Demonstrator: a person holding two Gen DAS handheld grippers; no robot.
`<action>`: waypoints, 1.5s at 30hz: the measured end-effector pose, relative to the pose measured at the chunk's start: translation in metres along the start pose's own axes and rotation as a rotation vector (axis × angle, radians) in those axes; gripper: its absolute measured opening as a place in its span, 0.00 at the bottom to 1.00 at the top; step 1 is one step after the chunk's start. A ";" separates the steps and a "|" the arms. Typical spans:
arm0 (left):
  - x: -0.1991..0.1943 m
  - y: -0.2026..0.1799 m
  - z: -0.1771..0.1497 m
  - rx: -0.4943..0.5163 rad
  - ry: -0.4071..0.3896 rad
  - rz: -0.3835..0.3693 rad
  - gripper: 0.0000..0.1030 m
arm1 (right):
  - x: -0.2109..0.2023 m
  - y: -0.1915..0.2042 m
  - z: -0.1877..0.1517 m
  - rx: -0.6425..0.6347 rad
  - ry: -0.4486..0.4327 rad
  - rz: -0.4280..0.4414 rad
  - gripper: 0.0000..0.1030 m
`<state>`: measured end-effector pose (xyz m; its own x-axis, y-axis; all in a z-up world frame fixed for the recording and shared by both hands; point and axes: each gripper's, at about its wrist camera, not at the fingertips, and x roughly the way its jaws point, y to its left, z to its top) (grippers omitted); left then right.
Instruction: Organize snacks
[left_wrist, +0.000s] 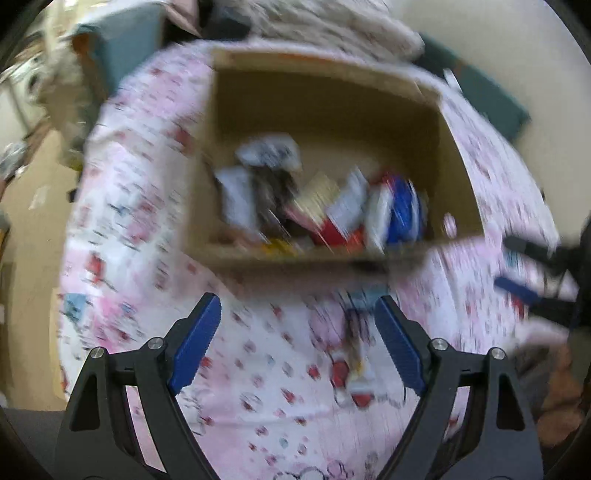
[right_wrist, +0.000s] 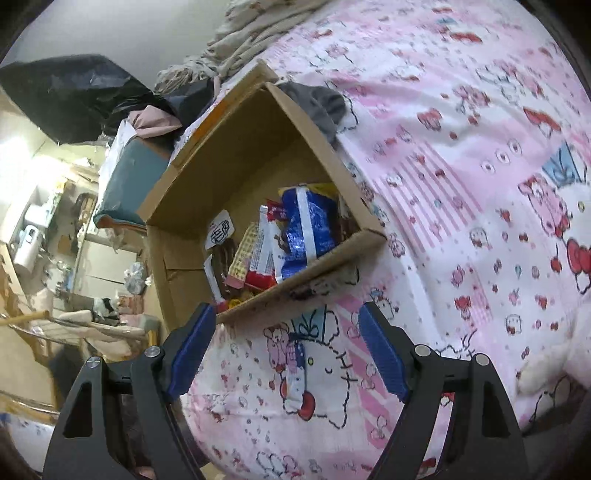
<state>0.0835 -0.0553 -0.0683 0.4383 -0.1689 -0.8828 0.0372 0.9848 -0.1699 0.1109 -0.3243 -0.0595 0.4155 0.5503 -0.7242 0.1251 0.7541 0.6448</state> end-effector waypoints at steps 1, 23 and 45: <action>0.007 -0.008 -0.005 0.031 0.024 -0.009 0.80 | -0.002 -0.002 0.000 0.002 -0.003 -0.004 0.80; 0.048 -0.031 -0.024 0.092 0.218 -0.055 0.13 | 0.026 -0.012 -0.004 -0.045 0.070 -0.160 0.82; 0.017 0.020 -0.010 -0.147 0.160 -0.047 0.13 | 0.150 0.030 -0.012 -0.429 0.069 -0.431 0.92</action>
<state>0.0827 -0.0394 -0.0912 0.2908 -0.2309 -0.9285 -0.0823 0.9608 -0.2647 0.1662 -0.2148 -0.1516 0.3471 0.1745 -0.9214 -0.1104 0.9833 0.1446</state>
